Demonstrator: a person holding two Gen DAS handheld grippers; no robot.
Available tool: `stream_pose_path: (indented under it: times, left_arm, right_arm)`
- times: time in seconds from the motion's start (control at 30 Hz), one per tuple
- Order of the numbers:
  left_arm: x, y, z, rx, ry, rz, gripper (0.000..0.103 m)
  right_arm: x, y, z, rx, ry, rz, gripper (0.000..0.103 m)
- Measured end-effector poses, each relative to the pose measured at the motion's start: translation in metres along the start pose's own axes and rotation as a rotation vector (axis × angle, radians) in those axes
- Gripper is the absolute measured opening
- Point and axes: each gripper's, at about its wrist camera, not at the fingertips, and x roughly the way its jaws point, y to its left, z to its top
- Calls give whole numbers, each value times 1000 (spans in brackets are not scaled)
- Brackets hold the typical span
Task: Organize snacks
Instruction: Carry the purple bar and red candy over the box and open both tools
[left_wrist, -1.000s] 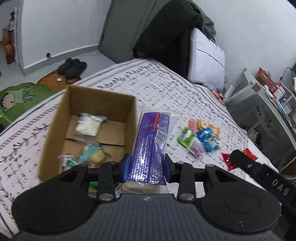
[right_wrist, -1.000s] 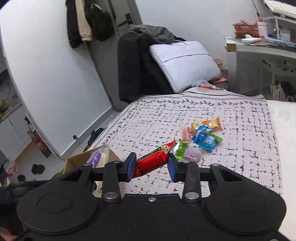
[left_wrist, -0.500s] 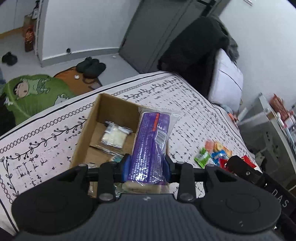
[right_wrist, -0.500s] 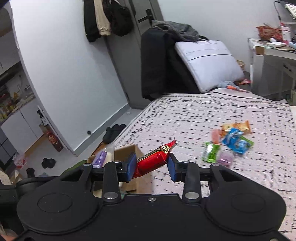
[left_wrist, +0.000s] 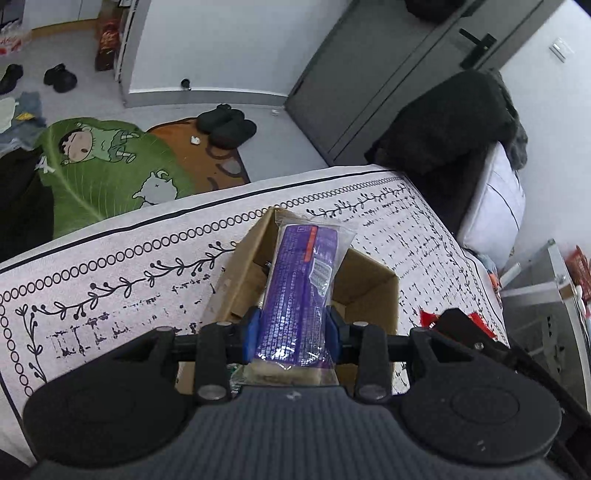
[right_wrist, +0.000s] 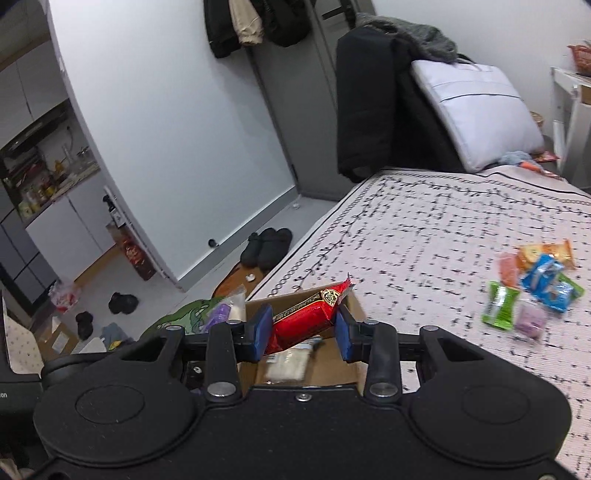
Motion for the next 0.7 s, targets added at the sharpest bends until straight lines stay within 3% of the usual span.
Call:
stream_pose_path:
  times: [0.1,0.17,0.2,0.27,0.43,0.7]
  left_arm:
    - [4,1,1,-10,2,1,38]
    - [8,3,2,-20,10,-7,42]
    - [9,4,3,-28,15,-9,42]
    - [10,4,3,-41,10,-16,46]
    - [9,3,2,-50,-21,3,69]
    - [11,-14,-4,-7,-15,24,78]
  right_arm:
    - [8,5,2,-4,26,16,39]
    - [11,5,2,-1,38,-2,56]
    - [10,4,3,2,35,-8,59]
    - [8,-3,2,8,32,-22,60]
    - [4,-21,-2,21,58,-65,60]
    - [-21,-56,-8,10,79,-137,64]
